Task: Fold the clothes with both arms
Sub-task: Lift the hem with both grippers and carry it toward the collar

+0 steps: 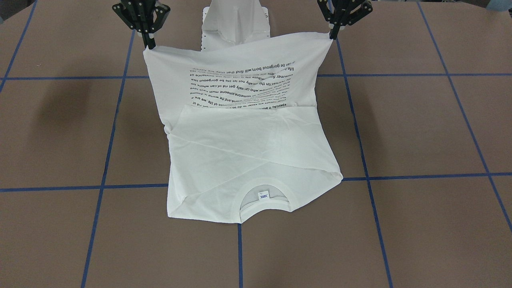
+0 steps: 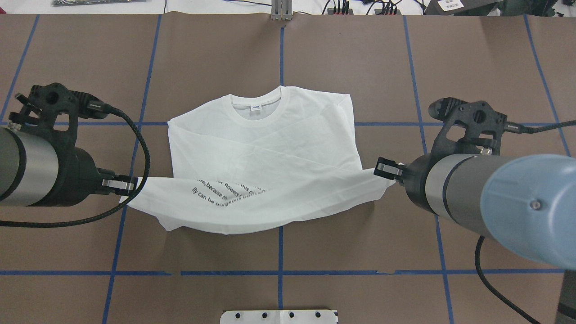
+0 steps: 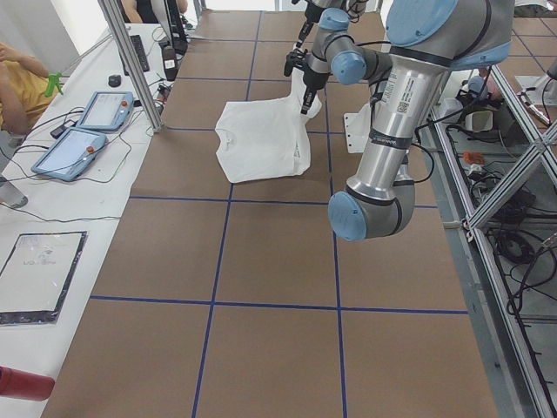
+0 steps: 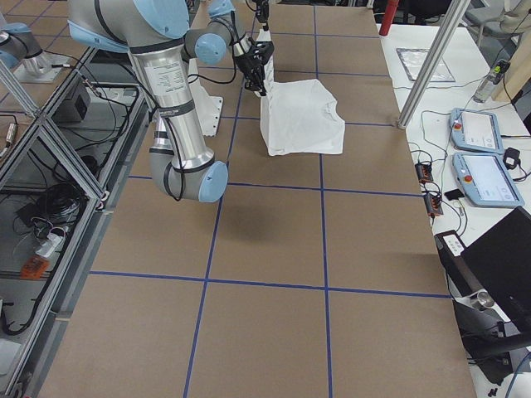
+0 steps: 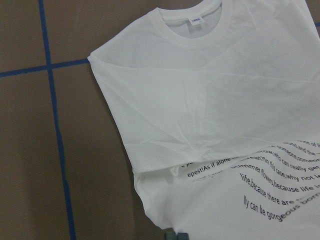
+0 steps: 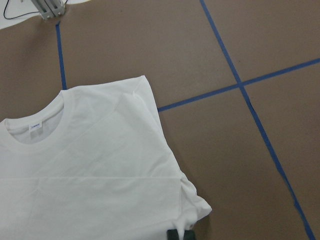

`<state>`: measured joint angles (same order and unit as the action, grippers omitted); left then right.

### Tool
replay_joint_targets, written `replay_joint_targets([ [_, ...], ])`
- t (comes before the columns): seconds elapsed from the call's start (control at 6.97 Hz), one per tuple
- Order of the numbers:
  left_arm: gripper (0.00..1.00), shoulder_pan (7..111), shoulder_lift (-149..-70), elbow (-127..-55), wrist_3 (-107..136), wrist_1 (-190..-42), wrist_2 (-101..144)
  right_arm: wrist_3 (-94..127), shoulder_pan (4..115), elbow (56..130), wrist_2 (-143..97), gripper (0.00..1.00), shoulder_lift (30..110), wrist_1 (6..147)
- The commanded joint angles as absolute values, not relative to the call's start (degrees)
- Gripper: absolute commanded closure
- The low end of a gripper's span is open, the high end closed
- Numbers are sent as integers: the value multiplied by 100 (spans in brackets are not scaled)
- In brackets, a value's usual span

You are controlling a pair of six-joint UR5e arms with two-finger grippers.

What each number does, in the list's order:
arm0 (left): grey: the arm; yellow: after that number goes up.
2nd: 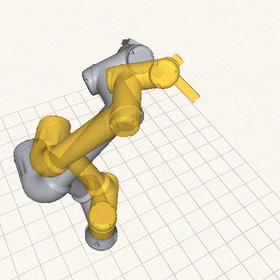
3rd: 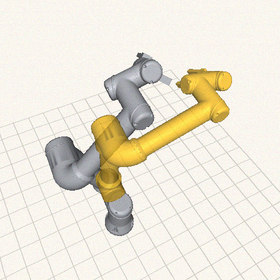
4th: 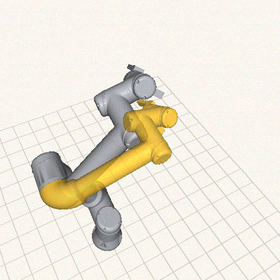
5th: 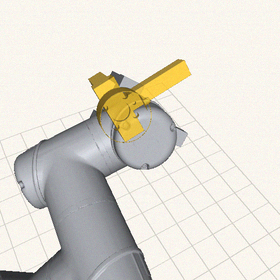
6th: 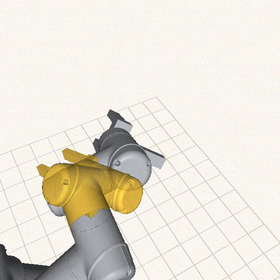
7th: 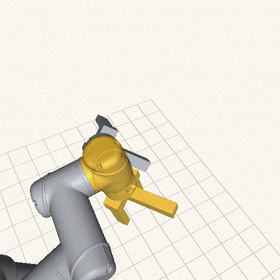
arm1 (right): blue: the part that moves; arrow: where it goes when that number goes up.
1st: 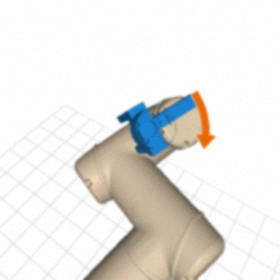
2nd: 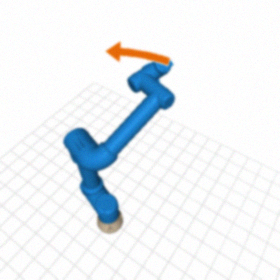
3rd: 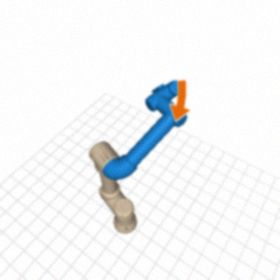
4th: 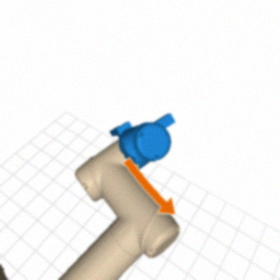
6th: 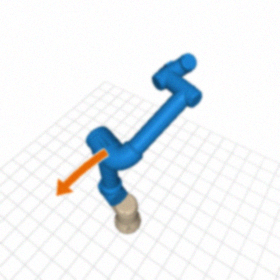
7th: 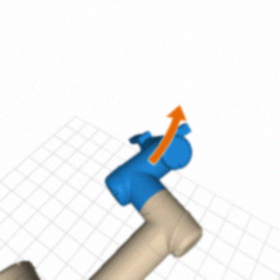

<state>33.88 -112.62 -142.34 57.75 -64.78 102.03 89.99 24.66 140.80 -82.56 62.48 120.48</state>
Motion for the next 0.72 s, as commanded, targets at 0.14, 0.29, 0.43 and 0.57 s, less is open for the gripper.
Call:
replay_joint_targets([
  [0.14,100,3725,-11531,-13135,5722,-7071,9686,8447,3531,12794,-8411,100,6065,11185],
  [0.29,100,3744,-11531,-12531,5722,-7580,9442,8446,3585,12083,-8402,100,6073,10397],
  [0.43,100,3744,-11531,-11907,5713,-8194,9248,8429,3638,11293,-8368,100,5951,9684],
  [0.57,100,3770,-11540,-11352,5713,-8731,9133,8420,3639,10528,-8350,100,5593,9390],
])
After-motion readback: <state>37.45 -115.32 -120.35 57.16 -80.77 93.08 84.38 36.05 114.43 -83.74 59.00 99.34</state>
